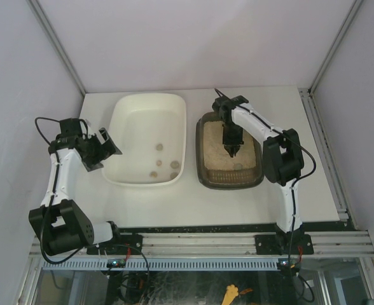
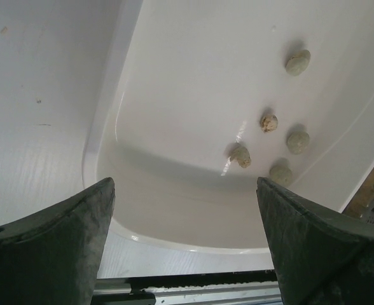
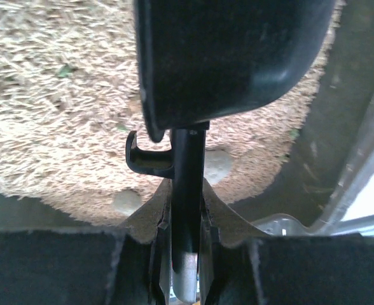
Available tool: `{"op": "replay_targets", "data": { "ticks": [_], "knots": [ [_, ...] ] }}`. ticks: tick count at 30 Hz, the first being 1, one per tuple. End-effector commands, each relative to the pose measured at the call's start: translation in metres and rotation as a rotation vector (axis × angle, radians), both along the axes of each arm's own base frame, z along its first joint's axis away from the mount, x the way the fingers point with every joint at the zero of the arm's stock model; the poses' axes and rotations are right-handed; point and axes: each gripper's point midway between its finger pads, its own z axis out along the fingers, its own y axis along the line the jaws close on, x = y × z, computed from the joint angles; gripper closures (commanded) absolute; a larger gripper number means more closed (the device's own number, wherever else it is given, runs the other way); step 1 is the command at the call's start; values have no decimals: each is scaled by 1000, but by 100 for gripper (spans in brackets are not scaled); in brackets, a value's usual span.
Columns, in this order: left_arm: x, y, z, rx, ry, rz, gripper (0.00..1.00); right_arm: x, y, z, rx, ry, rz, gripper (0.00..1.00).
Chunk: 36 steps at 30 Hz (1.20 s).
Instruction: Clean the litter box
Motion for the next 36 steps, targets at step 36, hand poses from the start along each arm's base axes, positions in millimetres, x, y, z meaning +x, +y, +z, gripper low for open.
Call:
{"op": "replay_targets", "data": {
  "ticks": [36],
  "knots": [
    [-8, 11, -1, 68, 5, 40, 4, -36, 44, -3, 585, -89, -5, 100]
  ]
}}
